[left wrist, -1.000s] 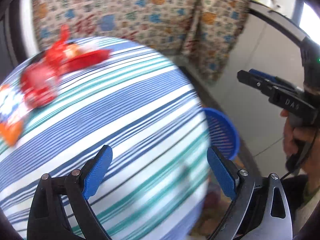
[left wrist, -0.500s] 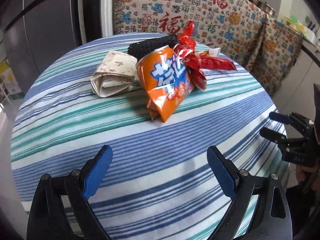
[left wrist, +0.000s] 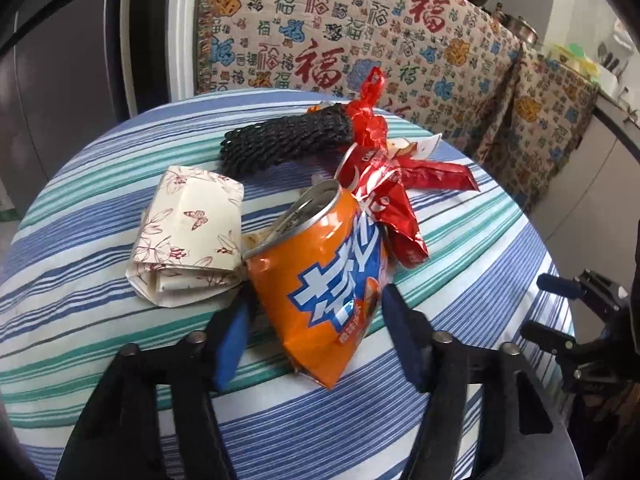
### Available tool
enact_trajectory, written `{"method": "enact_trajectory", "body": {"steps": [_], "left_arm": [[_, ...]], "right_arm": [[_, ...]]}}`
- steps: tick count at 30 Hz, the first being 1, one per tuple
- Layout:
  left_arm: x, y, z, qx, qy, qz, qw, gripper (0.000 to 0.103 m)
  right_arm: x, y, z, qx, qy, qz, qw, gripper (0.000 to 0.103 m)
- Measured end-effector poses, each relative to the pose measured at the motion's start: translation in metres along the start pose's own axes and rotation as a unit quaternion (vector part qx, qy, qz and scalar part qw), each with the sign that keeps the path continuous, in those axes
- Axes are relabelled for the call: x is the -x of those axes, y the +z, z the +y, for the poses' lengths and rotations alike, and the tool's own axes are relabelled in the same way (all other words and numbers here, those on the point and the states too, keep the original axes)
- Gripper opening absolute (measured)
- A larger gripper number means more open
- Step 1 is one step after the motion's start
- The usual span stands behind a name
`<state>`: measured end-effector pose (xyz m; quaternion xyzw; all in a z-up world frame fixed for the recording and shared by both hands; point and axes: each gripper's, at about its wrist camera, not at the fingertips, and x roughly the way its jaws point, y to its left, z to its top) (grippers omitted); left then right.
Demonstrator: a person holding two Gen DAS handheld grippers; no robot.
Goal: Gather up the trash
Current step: 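Grasp the orange crushed can with the left tool while the right tool grasps the red sausage wrapper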
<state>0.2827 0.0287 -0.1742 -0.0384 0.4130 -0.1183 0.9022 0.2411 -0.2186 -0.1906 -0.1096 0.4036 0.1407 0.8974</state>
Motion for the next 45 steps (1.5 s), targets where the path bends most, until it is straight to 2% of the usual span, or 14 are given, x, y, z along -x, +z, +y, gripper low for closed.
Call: {"method": "enact_trajectory", "body": {"steps": [5, 14, 22, 25, 26, 27, 28, 31, 34, 35, 37, 38, 41, 45], "left_arm": [[0.01, -0.004, -0.006, -0.01, -0.011, -0.016, 0.9998, 0.034], [0.031, -0.02, 0.007, 0.029, -0.012, -0.012, 0.9994, 0.033], [0.037, -0.032, 0.0, 0.027, -0.005, -0.009, 0.9996, 0.033], [0.037, -0.034, 0.0, 0.024, -0.006, -0.007, 0.9997, 0.033], [0.037, -0.034, 0.001, 0.024, -0.007, -0.007, 0.9997, 0.033], [0.038, -0.034, 0.003, 0.025, -0.009, -0.006, 0.9996, 0.033], [0.039, -0.034, 0.005, 0.027, -0.009, -0.006, 0.9996, 0.033], [0.043, -0.034, 0.011, 0.034, -0.007, -0.005, 0.9994, 0.033], [0.046, -0.033, 0.017, 0.048, -0.01, -0.005, 0.9988, 0.033], [0.047, -0.033, 0.018, 0.05, -0.01, -0.006, 0.9987, 0.033], [0.046, -0.033, 0.019, 0.054, -0.007, -0.006, 0.9985, 0.033], [0.046, -0.034, 0.02, 0.056, -0.007, -0.006, 0.9984, 0.033], [0.045, -0.034, 0.018, 0.061, -0.003, -0.008, 0.9981, 0.033], [0.043, -0.034, 0.016, 0.066, 0.001, -0.01, 0.9978, 0.033]], "right_arm": [[-0.003, 0.003, -0.024, -0.03, -0.01, 0.002, 0.999, 0.069], [-0.029, 0.044, -0.053, -0.045, -0.014, -0.03, 0.998, 0.069], [-0.082, 0.093, -0.077, -0.072, 0.033, -0.047, 0.996, 0.069], [-0.104, 0.1, -0.08, -0.088, 0.067, -0.034, 0.993, 0.069], [-0.111, 0.1, -0.077, -0.091, 0.075, -0.026, 0.993, 0.064], [-0.116, 0.1, -0.075, -0.092, 0.09, -0.018, 0.992, 0.046], [-0.12, 0.1, -0.071, -0.091, 0.107, -0.004, 0.99, 0.04], [-0.117, 0.094, -0.048, -0.069, 0.164, 0.049, 0.983, 0.033], [-0.098, 0.076, -0.008, 0.005, 0.214, 0.098, 0.972, 0.031], [-0.09, 0.071, 0.001, 0.023, 0.214, 0.102, 0.971, 0.032], [-0.077, 0.066, 0.007, 0.028, 0.184, 0.085, 0.979, 0.044], [-0.073, 0.068, 0.005, 0.018, 0.154, 0.064, 0.986, 0.051], [-0.069, 0.086, -0.002, 0.0, 0.057, -0.015, 0.998, 0.052], [-0.095, 0.107, 0.009, 0.018, 0.063, -0.026, 0.998, 0.05]]}}
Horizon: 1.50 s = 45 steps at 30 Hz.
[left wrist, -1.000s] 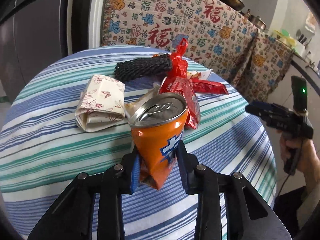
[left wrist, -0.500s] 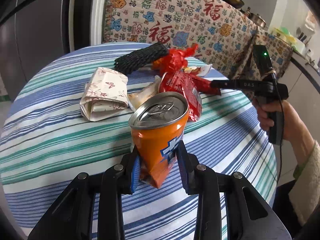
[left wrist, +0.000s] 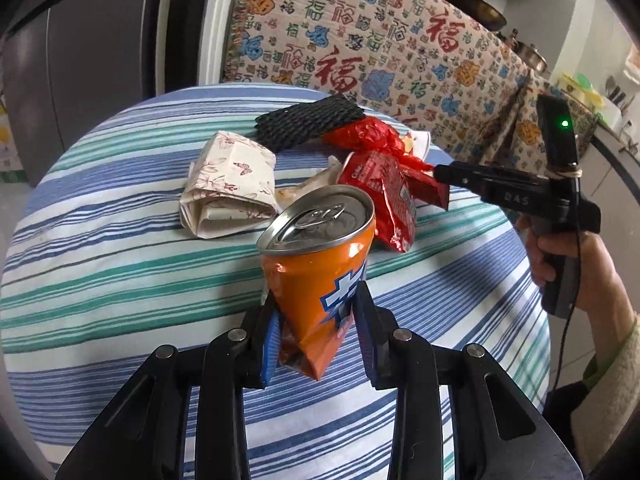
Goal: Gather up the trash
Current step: 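Grasp the orange crushed can with the left tool while the right tool grasps the red sausage wrapper, then carry the can and red wrapper over the blue wastebasket and release both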
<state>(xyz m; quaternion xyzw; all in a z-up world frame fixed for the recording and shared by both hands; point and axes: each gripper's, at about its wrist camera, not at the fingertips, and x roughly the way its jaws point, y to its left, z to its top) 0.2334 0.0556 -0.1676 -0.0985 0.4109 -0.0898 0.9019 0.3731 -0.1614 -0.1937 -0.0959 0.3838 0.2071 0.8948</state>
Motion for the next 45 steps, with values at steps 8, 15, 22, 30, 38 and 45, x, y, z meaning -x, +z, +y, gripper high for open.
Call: {"method": "enact_trajectory", "body": {"steps": [8, 15, 22, 30, 38, 45], "left_arm": [[0.001, 0.001, 0.001, 0.002, -0.003, 0.003, 1.0, 0.033], [0.001, -0.001, -0.001, 0.015, -0.012, 0.007, 0.9998, 0.033], [-0.004, -0.001, -0.015, 0.012, -0.017, 0.007, 0.9998, 0.033], [0.008, 0.0, -0.018, -0.003, -0.028, 0.005, 0.9996, 0.033], [0.025, 0.002, -0.035, -0.019, -0.052, -0.011, 0.9984, 0.033], [0.021, 0.003, -0.067, -0.019, -0.064, -0.006, 0.9978, 0.033]], "right_arm": [[-0.017, -0.008, 0.007, -0.002, 0.027, 0.08, 0.996, 0.017], [0.041, -0.051, 0.004, -0.022, 0.026, 0.129, 0.991, 0.027], [0.038, -0.044, 0.009, 0.015, 0.007, 0.088, 0.996, 0.054], [0.043, -0.044, 0.022, 0.005, 0.017, 0.093, 0.996, 0.013], [0.093, -0.059, 0.021, -0.04, 0.027, 0.064, 0.997, 0.012], [0.127, -0.085, -0.007, -0.079, 0.005, 0.062, 0.995, 0.012]]}}
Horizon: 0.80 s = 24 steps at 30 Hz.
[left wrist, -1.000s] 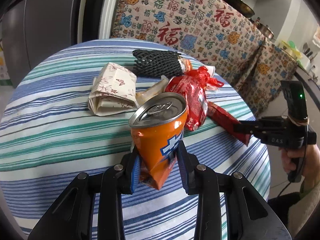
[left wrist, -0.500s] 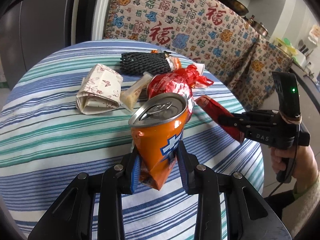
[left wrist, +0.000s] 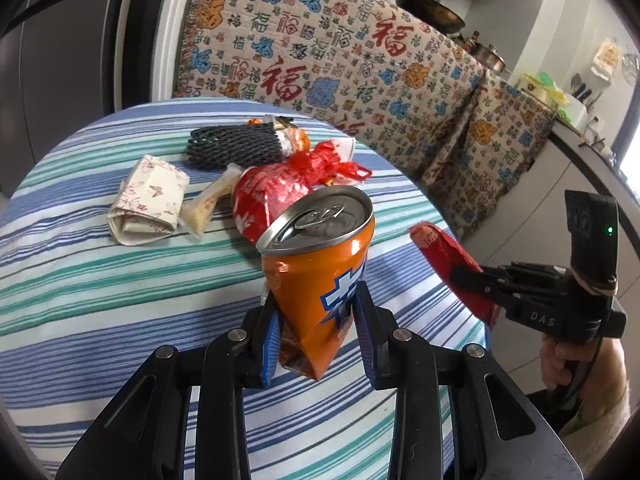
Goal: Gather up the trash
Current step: 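Carry the can and red wrapper over the blue wastebasket and release both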
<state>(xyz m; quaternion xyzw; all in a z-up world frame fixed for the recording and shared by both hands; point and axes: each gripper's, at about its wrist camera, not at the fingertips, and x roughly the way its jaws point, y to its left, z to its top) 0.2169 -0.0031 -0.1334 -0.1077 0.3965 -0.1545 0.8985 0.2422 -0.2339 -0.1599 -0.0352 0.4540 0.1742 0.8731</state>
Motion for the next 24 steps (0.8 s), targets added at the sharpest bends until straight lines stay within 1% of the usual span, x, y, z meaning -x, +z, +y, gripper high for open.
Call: {"method": "enact_trajectory", "body": {"steps": [8, 15, 19, 24], "left_arm": [[-0.02, -0.001, -0.058, -0.041, -0.01, 0.021, 0.9989, 0.033], [-0.041, 0.004, -0.115, -0.072, -0.037, 0.036, 0.9961, 0.033], [-0.055, 0.008, -0.149, -0.089, -0.054, 0.043, 0.9937, 0.033], [-0.079, 0.009, -0.196, -0.111, -0.083, 0.057, 0.9888, 0.033]], "right_arm": [[0.038, -0.026, -0.052, -0.051, -0.035, -0.018, 0.998, 0.012], [0.066, -0.039, -0.095, -0.09, -0.065, -0.041, 0.993, 0.012], [0.082, -0.051, -0.128, -0.119, -0.09, -0.049, 0.988, 0.012], [0.098, -0.074, -0.171, -0.164, -0.13, -0.045, 0.977, 0.012]]}}
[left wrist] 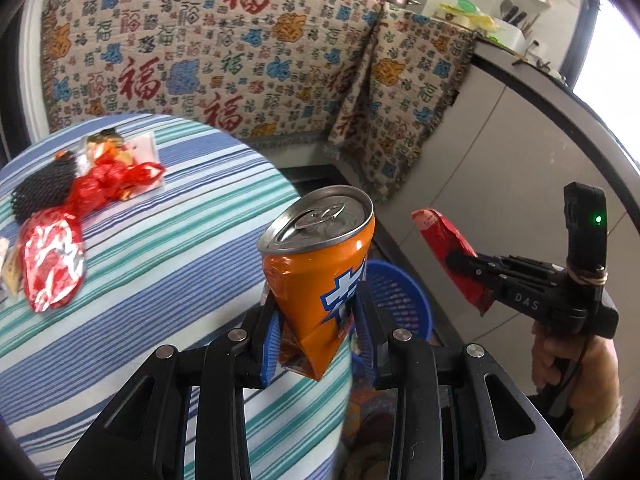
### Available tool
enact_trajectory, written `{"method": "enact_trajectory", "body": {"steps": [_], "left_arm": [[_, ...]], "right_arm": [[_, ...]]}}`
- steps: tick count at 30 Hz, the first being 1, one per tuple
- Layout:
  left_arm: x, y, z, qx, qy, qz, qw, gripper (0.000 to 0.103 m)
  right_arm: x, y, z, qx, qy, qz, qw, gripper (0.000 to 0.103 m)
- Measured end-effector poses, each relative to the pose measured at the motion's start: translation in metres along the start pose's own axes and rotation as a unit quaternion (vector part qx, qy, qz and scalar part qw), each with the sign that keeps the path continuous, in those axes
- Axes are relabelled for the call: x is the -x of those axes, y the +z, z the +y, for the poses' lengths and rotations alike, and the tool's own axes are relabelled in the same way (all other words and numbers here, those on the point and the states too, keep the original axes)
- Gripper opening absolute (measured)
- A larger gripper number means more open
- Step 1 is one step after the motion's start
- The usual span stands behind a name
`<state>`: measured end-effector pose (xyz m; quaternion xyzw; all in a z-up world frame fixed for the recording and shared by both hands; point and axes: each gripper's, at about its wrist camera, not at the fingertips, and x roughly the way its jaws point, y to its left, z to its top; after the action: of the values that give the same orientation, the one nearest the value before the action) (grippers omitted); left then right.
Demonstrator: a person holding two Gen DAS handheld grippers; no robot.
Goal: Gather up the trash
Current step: 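Carry the can and red wrapper over the blue wastebasket and release both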
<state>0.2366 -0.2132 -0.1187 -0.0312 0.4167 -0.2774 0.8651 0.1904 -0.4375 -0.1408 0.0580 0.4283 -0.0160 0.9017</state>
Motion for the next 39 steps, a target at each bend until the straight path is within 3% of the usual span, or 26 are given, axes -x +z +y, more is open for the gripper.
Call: {"method": "enact_trajectory", "body": {"steps": [7, 16, 33, 38, 39], "left_arm": [[-0.051, 0.012, -0.051, -0.015, -0.042, 0.023, 0.9988, 0.033], [-0.111, 0.016, -0.099, -0.039, -0.054, 0.048, 0.9966, 0.033], [-0.183, 0.012, -0.121, -0.049, -0.063, 0.094, 0.9924, 0.033], [-0.198, 0.013, -0.124, -0.055, -0.07, 0.102, 0.9907, 0.034], [-0.202, 0.012, -0.125, -0.057, -0.073, 0.105, 0.9901, 0.04]], "right_arm": [[0.002, -0.016, -0.06, -0.042, -0.035, 0.015, 0.998, 0.012], [-0.004, -0.023, -0.11, -0.079, -0.051, 0.025, 0.995, 0.012], [-0.037, -0.024, -0.158, -0.112, -0.049, 0.057, 0.991, 0.012], [-0.044, -0.022, -0.164, -0.122, -0.054, 0.044, 0.99, 0.016], [-0.045, -0.021, -0.166, -0.126, -0.054, 0.039, 0.99, 0.022]]}}
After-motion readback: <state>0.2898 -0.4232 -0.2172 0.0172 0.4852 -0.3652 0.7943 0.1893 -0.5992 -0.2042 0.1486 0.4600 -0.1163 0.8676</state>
